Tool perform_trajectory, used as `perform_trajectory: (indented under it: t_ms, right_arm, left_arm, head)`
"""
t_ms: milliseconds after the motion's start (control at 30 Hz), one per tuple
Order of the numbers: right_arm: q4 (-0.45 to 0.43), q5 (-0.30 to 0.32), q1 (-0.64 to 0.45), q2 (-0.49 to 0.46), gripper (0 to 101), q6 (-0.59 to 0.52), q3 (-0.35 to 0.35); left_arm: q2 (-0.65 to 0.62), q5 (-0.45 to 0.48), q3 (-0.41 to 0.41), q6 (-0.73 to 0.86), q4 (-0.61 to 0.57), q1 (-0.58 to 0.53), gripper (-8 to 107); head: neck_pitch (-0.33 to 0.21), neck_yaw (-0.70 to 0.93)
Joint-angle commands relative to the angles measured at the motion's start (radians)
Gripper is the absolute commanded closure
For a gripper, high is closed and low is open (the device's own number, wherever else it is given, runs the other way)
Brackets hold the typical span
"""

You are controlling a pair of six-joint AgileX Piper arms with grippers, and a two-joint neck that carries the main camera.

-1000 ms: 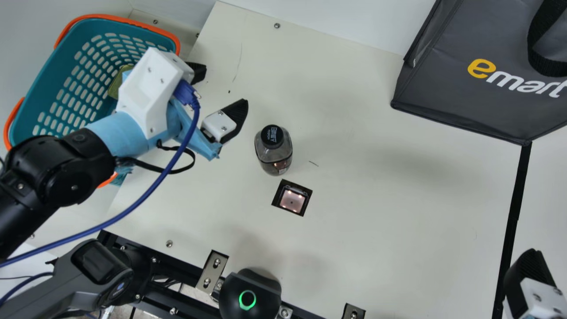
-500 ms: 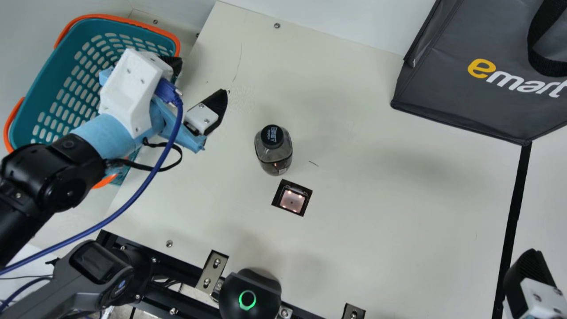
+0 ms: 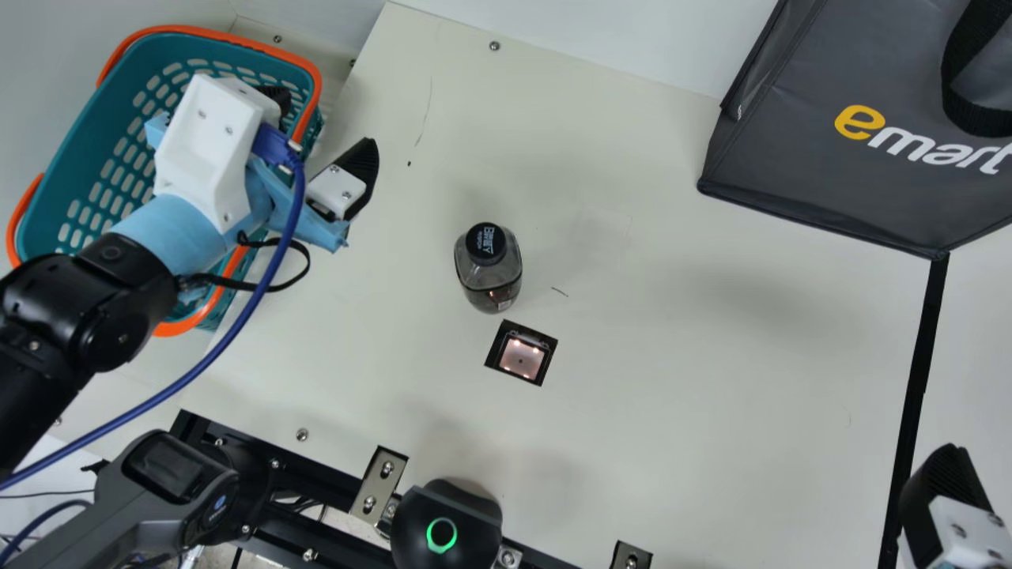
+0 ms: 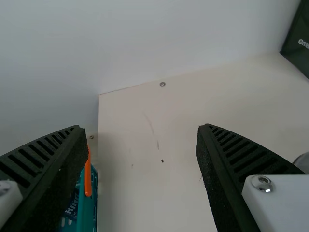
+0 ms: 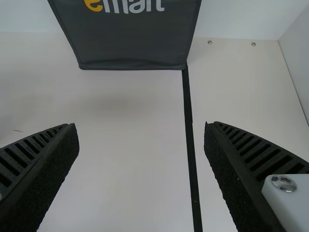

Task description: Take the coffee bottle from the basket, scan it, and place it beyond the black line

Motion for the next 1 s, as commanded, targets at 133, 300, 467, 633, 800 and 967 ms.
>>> perform_trajectory:
  t_ms: [133, 300, 467, 633, 800, 967]
  right_arm:
    - [0.000, 0.000, 0.000, 0.000, 10, 0.000, 0.000]
    - [0.000, -0.002, 0.000, 0.000, 10, 0.000, 0.000]
    - [0.000, -0.002, 0.000, 0.000, 10, 0.000, 0.000]
    - [0.000, -0.002, 0.000, 0.000, 10, 0.000, 0.000]
    - [0.000, -0.002, 0.000, 0.000, 10, 0.000, 0.000]
    - [0.000, -0.002, 0.000, 0.000, 10, 0.000, 0.000]
  left_arm:
    - [0.001, -0.011, 0.002, -0.035, 0.026, 0.030, 9]
    - [0.005, -0.019, 0.003, -0.060, 0.047, 0.044, 9]
    - [0.008, -0.024, 0.003, -0.079, 0.062, 0.049, 9]
    - [0.011, -0.028, 0.002, -0.093, 0.072, 0.051, 9]
    - [0.014, -0.024, -0.004, -0.095, 0.066, 0.038, 9]
    - [0.012, -0.006, -0.011, -0.087, 0.045, 0.010, 9]
  head:
    - [-0.027, 0.002]
    - [-0.027, -0.114]
    - [-0.027, -0.231]
    - [-0.027, -0.347]
    - [-0.027, -0.347]
    - [-0.027, -0.347]
